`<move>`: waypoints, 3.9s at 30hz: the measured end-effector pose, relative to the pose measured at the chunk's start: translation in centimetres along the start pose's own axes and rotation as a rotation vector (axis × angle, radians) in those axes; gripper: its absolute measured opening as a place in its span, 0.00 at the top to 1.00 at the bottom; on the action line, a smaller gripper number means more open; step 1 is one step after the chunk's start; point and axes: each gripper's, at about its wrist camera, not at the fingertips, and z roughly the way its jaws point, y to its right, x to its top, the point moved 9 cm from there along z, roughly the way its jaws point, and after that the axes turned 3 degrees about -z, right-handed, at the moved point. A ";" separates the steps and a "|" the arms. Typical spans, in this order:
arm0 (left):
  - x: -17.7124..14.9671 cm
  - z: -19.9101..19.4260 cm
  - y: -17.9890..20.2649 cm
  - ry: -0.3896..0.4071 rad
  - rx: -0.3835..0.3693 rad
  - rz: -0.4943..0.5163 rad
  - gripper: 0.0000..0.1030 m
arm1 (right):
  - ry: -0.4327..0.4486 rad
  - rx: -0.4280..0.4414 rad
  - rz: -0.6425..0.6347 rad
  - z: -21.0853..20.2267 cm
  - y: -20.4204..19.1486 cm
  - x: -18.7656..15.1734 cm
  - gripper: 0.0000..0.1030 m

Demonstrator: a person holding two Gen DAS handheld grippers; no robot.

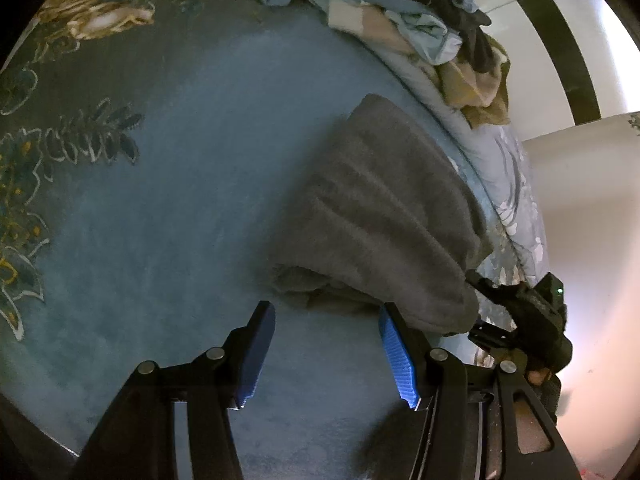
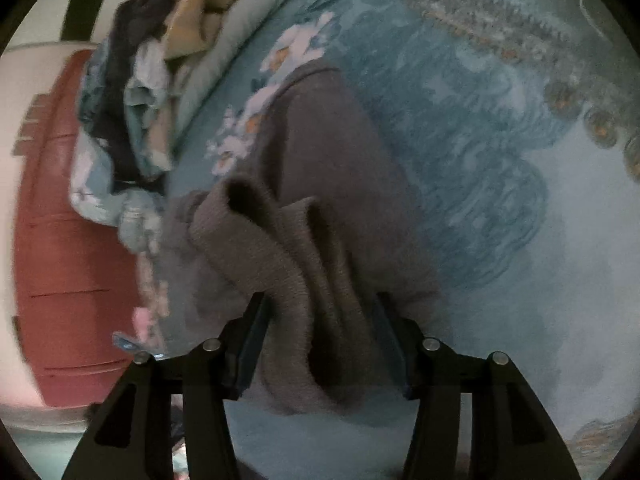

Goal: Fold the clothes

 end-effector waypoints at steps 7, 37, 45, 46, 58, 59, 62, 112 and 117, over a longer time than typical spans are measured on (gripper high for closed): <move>-0.2 0.7 -0.1 -0.022 0.003 0.005 0.44 | 0.006 0.061 -0.033 -0.3 -1.0 -0.2 0.75; 8.7 6.0 4.4 -0.008 0.102 0.194 0.43 | 0.107 -0.067 -0.150 -1.6 2.2 4.1 0.47; 9.3 9.8 4.2 -0.090 0.020 0.158 0.38 | 0.089 0.087 -0.079 -0.7 3.1 4.2 0.46; 9.2 9.9 4.1 -0.094 0.013 0.152 0.38 | 0.088 0.095 -0.082 -0.7 3.0 4.2 0.47; 7.4 8.1 5.3 0.000 0.024 0.175 0.76 | 0.090 0.080 -0.067 -1.9 1.1 3.7 0.77; 7.2 7.6 5.6 0.009 0.016 0.174 0.78 | 0.095 0.077 -0.072 -2.3 0.9 3.6 0.78; 6.7 6.5 6.6 0.024 -0.012 0.168 0.79 | 0.106 0.075 -0.086 -3.5 0.0 3.1 0.79; -29.5 17.0 52.0 -0.345 -0.317 0.818 0.79 | 0.431 -0.233 0.057 -51.7 28.9 2.7 0.80; -30.8 19.6 52.2 -0.327 -0.280 0.816 0.79 | 0.441 -0.248 0.052 -53.2 31.5 4.5 0.80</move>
